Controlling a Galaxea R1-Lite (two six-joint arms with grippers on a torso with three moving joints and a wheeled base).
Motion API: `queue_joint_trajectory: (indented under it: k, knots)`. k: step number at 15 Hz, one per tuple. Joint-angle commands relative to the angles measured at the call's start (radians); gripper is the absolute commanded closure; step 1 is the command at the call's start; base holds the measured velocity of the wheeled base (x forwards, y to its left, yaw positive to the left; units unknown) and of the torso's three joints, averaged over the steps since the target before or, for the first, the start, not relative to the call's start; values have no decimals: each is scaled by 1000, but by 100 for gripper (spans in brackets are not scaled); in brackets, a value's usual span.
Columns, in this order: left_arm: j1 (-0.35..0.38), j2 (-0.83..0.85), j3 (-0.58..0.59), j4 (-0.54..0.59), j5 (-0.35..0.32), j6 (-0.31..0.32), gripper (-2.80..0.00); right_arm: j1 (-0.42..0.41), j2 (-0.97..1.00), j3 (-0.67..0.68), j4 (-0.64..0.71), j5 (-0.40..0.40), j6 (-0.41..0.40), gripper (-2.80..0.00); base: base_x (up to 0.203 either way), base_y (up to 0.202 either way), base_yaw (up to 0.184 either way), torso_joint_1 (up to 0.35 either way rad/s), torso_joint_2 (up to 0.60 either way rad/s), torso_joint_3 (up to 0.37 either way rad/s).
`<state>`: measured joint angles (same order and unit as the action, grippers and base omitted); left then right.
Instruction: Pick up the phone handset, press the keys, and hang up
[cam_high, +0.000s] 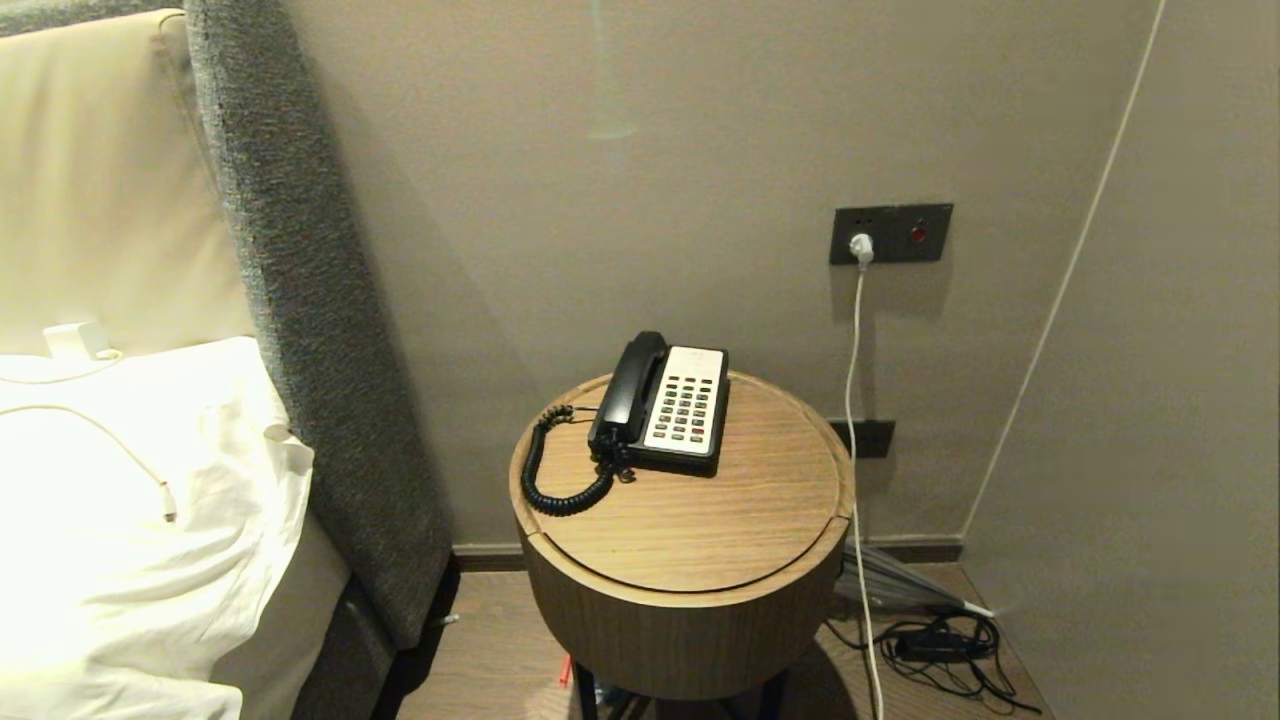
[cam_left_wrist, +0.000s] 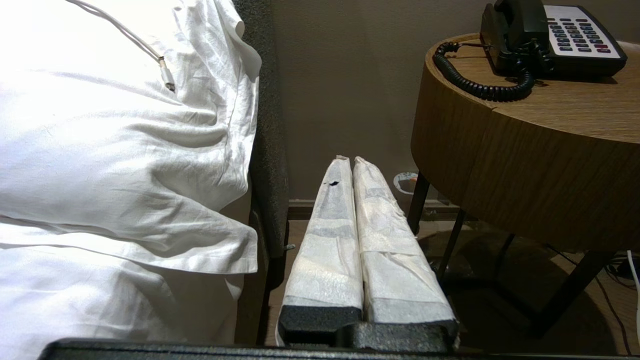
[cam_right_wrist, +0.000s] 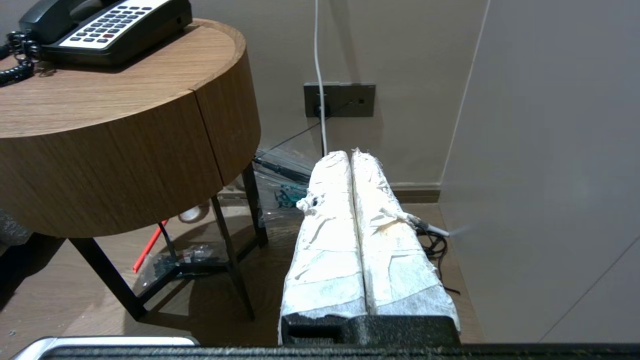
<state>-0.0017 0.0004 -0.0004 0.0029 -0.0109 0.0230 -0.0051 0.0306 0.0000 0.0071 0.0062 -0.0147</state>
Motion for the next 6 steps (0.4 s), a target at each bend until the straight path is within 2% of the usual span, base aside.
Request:
queue_joint_trajectory:
  k: [1,6]
  knots:
    - [0,1,0,0,0,0,0,-1,2,0,-1,1,-1,0,0,0,0,0,0,0]
    - [0,1,-1,0,0,0,0,-1,2,0,1,0,2,0,0,0,0,0,0,0]
